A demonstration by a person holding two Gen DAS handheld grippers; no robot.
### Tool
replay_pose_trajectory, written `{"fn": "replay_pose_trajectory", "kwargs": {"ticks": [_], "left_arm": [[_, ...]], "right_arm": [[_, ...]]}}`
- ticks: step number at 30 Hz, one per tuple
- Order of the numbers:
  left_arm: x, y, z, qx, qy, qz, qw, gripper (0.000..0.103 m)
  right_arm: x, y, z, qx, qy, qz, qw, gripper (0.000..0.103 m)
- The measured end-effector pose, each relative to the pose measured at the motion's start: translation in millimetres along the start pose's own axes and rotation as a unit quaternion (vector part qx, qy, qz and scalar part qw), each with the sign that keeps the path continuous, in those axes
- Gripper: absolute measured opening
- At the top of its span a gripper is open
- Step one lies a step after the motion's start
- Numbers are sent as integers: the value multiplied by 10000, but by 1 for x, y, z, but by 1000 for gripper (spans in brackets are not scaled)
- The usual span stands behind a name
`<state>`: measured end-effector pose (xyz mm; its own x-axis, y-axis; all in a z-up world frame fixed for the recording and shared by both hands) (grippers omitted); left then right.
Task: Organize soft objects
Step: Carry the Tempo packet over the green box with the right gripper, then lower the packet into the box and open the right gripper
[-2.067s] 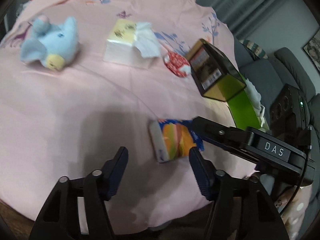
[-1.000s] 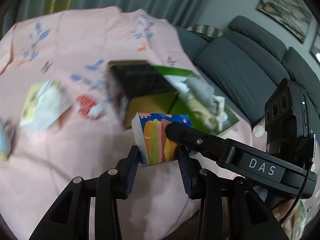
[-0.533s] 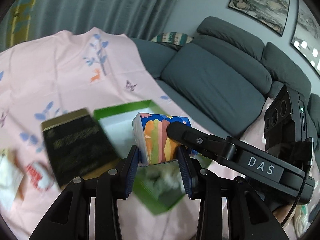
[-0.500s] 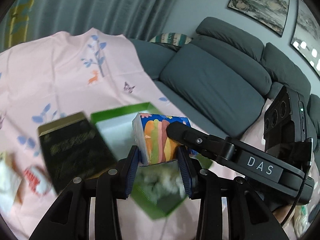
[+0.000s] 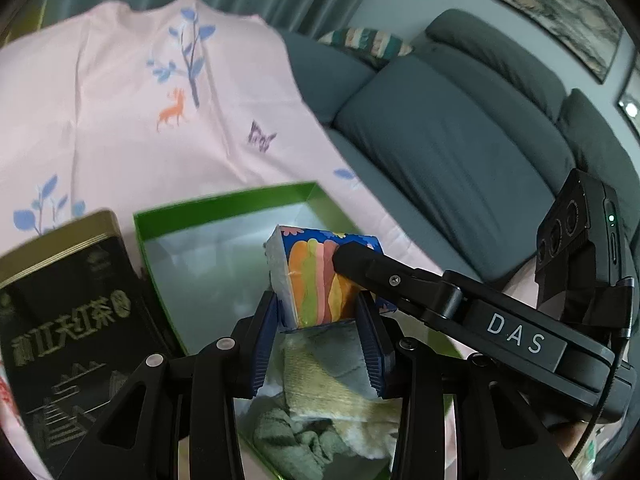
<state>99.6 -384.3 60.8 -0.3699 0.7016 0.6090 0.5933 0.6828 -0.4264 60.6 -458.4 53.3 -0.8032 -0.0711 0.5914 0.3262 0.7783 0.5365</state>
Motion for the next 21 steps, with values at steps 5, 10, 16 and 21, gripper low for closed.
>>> {"fn": "replay_pose_trajectory", "kwargs": {"ticks": [5,10,16,21], "left_arm": [[-16,1,9,-101,144,-307,9994,40],[-25,-3,13,-306,244,-564,9976,40],[-29,-5,16,-485,251,-720,9959,40],[-14,-9,14,-551,155,-644,9963,40]], "right_arm": [[-16,-14,6,-136,228,135,9996,42],[-23,-22,7,-201,281,263,9991,42],[-27,-32,9,-386,330,241,9984,42],[-10,-23,7,-315,175,153,9992,50]]}}
Point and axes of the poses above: each gripper's, at about its wrist camera, not at the fingertips, and x roughly against the way its jaws point, y to its left, z to its underside, the point moved 7 cm from there along -x, roughly the way its jaws point, and after that the axes turned 6 degrees about -y, right-handed, at the moved point
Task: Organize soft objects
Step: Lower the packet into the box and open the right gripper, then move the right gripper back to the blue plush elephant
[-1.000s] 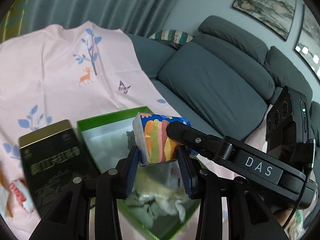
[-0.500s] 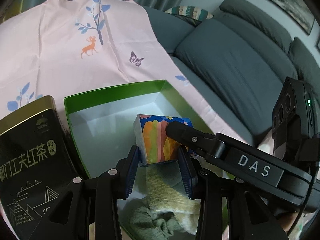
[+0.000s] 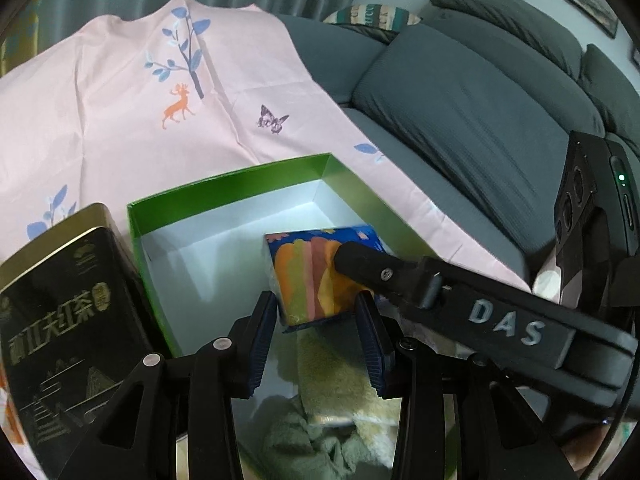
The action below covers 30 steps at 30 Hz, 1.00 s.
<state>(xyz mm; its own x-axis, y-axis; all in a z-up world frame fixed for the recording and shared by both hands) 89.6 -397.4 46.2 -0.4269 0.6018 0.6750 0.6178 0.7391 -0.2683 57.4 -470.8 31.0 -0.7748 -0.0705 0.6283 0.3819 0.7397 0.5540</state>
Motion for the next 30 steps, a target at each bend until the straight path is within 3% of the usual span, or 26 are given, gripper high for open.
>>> {"fn": "replay_pose_trajectory", "kwargs": {"ticks": [2,3,7,15,17,18,30], "left_arm": [[14,0,1,-60,-61,41,10000,40],[22,1,1,-90,-96,48,9999,40],[69,18,5,0,-385,-40,9993,67],[166,70,35,591,-730,-178,9954,73],[186,81,48,641,-783,-281,9945,90],[198,88,57,654,-843,-369,9936,93],[292,188,153,1404,-1175,-1501,9716,94]], "right_arm": [[14,6,0,43,-177,-94,9998,70],[19,8,0,80,-266,-116,9995,72],[49,22,8,297,-584,-99,9978,77],[90,53,49,786,-828,172,9933,87],[97,62,61,942,-824,200,9919,89],[99,67,69,1003,-804,191,9915,89],[77,113,153,840,22,-302,9960,91]]}}
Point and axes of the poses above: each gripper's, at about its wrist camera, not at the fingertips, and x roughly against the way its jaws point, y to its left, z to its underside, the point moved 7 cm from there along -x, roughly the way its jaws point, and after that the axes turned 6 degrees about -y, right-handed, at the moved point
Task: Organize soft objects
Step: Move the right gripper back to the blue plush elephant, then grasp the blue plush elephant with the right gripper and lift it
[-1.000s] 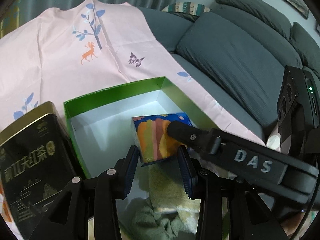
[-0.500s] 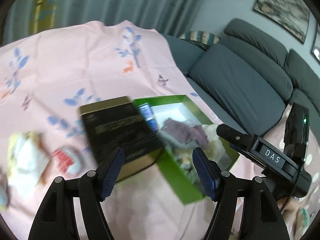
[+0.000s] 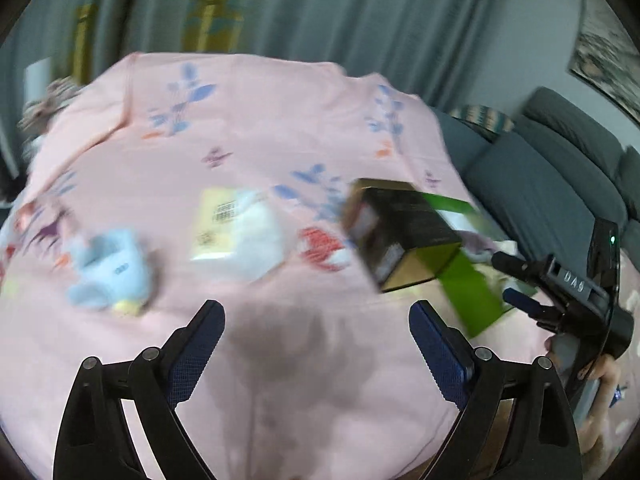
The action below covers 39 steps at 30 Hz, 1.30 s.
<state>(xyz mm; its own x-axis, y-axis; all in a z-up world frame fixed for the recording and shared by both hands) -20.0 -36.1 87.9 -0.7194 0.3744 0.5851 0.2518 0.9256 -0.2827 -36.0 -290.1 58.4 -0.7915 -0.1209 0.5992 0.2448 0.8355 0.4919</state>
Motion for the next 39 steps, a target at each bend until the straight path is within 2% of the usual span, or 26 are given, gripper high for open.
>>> {"fn": "replay_pose_trajectory", "kwargs": {"ticks": [6,11,14,15,17,20,21,24,26,30,32,33,34,35,39], "left_arm": [[15,71,32,591,190,-456,9970,94],[31,122,42,1190,85,-793,9897,94],[38,143,46,1436,31,-915,9854,94],[40,149,48,1475,31,-963,9844,94],[42,159,51,1592,36,-1043,9817,93],[43,173,53,1867,16,-1066,9766,94],[43,178,55,1948,18,-1076,9749,93],[47,185,57,2063,29,-1087,9724,93],[50,188,58,2083,14,-1094,9719,94],[54,189,60,2081,30,-1119,9717,94],[56,191,60,2093,20,-1127,9713,93],[58,191,60,2103,4,-1123,9712,93],[59,191,60,2104,-11,-1113,9712,94],[60,191,59,2093,-21,-1097,9717,93],[60,190,56,2046,-62,-1103,9726,93]], "right_arm": [[-34,54,30,262,424,-72,9987,91],[-66,113,43,907,668,-217,9934,88],[-85,135,41,1413,586,263,9879,79],[-90,144,42,1447,628,294,9870,78],[-100,176,51,1642,858,-174,9825,76],[-108,226,74,2049,1120,-862,9685,76],[-115,243,83,2166,1205,-1011,9635,76],[-141,277,109,2417,1508,-1066,9526,75],[-157,293,124,2548,1651,-1066,9468,70],[-194,302,146,2756,1809,-675,9417,58],[-207,295,157,2705,2036,-698,9384,41],[-207,295,157,2556,2054,-887,9405,36],[-205,295,155,2448,2055,-1007,9422,24],[-202,295,152,2399,2044,-1021,9435,21],[-168,288,141,2499,1884,-1236,9417,16]]}}
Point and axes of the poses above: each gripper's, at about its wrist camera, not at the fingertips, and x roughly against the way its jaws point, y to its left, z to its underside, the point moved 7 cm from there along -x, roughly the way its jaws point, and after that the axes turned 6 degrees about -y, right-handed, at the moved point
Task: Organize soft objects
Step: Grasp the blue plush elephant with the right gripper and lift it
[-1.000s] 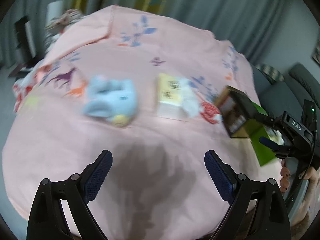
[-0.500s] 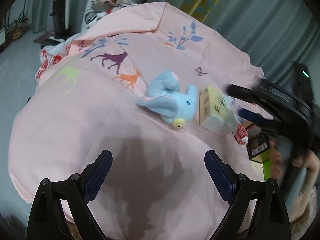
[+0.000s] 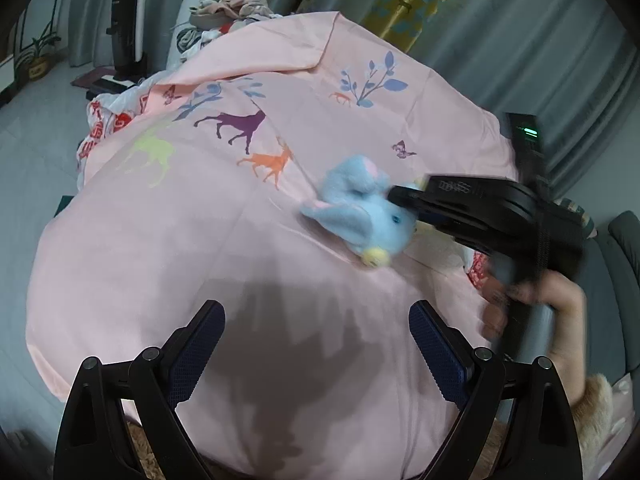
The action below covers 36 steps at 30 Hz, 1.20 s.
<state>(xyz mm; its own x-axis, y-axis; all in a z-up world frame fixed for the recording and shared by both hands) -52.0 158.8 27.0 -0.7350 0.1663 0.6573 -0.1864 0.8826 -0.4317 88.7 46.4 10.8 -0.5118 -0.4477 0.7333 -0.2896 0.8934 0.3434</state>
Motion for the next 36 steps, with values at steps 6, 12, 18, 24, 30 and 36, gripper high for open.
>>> {"fn": "replay_pose_trajectory", "kwargs": {"ticks": [6,12,18,24,30,36], "left_arm": [[-2,-16,2,-31,86,287,9995,94],[-12,-60,16,-547,304,598,9962,94],[-33,-117,42,-1211,699,1013,9850,94],[-50,-148,56,-1418,964,1231,9775,94],[-65,-161,68,-1399,1260,1447,9714,94],[-85,-165,80,-1576,1385,1279,9693,94]], "right_arm": [[77,-19,25,228,-313,-142,9992,17],[120,-71,59,213,-210,249,9992,17],[108,-114,81,-53,92,604,9981,21],[133,-133,78,-676,-388,453,9959,48],[148,-142,81,-1359,-577,-4,9890,69],[109,-145,103,-1902,-39,-210,9815,69]]}}
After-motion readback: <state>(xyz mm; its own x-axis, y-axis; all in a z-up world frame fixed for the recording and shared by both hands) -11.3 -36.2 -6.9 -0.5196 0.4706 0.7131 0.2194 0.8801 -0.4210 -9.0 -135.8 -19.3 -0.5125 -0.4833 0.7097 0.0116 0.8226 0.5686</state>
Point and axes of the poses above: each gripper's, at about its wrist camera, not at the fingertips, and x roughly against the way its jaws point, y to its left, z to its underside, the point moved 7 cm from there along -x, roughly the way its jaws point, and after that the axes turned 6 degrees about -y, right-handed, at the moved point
